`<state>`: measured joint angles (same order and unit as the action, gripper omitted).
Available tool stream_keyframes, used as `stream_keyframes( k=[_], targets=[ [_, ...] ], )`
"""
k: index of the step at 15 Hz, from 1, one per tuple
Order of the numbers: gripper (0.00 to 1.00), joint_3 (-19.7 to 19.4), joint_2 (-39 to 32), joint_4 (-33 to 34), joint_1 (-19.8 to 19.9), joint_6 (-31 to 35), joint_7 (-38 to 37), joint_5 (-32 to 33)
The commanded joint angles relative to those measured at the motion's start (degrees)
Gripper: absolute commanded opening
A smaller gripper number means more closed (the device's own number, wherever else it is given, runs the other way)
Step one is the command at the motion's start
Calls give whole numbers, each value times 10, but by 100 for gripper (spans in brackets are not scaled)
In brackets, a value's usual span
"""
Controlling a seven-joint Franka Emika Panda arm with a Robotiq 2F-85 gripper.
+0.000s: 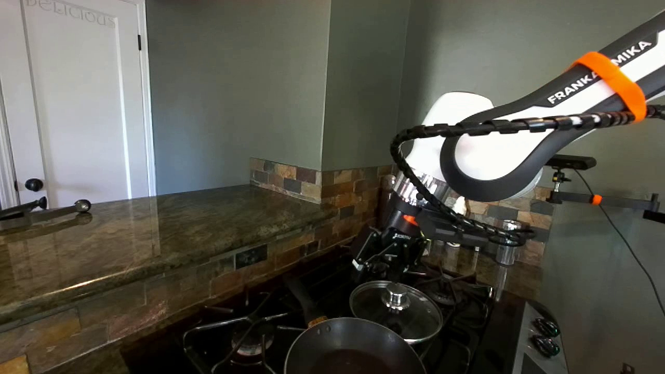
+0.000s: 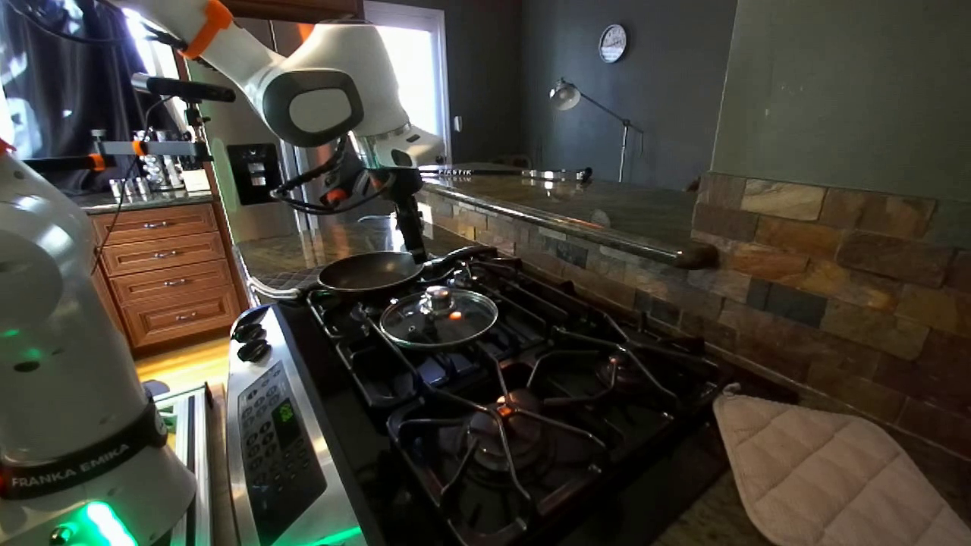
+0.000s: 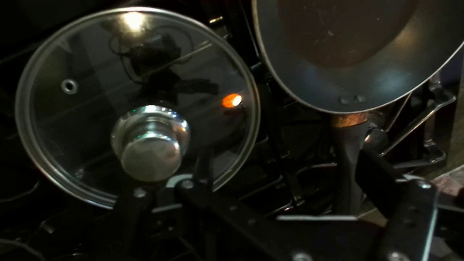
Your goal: Remove the lid from the pan, move the pan backwards then put back the lid
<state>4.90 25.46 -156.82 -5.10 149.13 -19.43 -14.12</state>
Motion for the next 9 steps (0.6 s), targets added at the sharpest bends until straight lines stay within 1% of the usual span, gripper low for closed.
stream_keyframes(
  k=[1,4,9],
  targets=[
    [100,20,-33,27,-22,-12,9,-7],
    [100,37,-65,53,-21,-5,12,13],
    [100,42,-124,103,-16,-4,31,40]
  ],
)
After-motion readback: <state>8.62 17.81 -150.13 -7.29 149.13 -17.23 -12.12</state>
